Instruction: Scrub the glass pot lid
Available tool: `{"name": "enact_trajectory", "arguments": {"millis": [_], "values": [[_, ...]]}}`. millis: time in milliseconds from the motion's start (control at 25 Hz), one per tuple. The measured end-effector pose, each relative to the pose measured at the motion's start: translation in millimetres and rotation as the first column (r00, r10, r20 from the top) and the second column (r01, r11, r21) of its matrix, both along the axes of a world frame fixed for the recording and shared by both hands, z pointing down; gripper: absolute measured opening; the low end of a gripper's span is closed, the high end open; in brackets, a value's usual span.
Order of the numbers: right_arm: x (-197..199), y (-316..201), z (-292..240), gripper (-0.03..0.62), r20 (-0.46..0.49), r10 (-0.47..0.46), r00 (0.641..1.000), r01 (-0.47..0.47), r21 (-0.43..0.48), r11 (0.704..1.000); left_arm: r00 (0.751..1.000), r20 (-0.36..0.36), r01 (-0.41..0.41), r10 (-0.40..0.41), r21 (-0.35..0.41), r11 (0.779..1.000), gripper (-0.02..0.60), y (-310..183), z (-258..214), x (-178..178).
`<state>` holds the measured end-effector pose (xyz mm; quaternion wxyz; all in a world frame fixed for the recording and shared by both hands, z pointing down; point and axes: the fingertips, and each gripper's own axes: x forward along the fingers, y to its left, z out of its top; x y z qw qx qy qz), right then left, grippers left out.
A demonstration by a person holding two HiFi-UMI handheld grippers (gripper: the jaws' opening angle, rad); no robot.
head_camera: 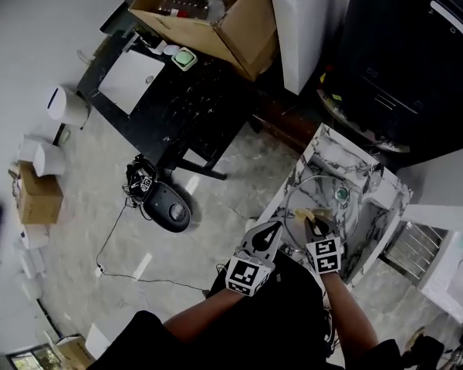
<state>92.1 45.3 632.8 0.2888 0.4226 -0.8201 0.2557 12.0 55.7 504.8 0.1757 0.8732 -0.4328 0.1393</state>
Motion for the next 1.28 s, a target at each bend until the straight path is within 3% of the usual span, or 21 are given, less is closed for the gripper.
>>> {"name": "enact_trajectory", "arguments": {"millis": [600,1280], "values": [[-13.3,-3.2,117.4,0.061,-0.142,-0.184,0.973,0.16,-0.165,0.973,0.999,0.035,0.021,-0.018,-0.097,0.995,0.017,-19.4,46.6,13.3],[-14.1,-18.3,144.4,0.061,-0.172,-0.194,0.966,0.169,-0.153,0.974,0.999,0.036,-0.002,0.006,-0.107,0.994,0.017,-37.8,47.6,15.9]]}}
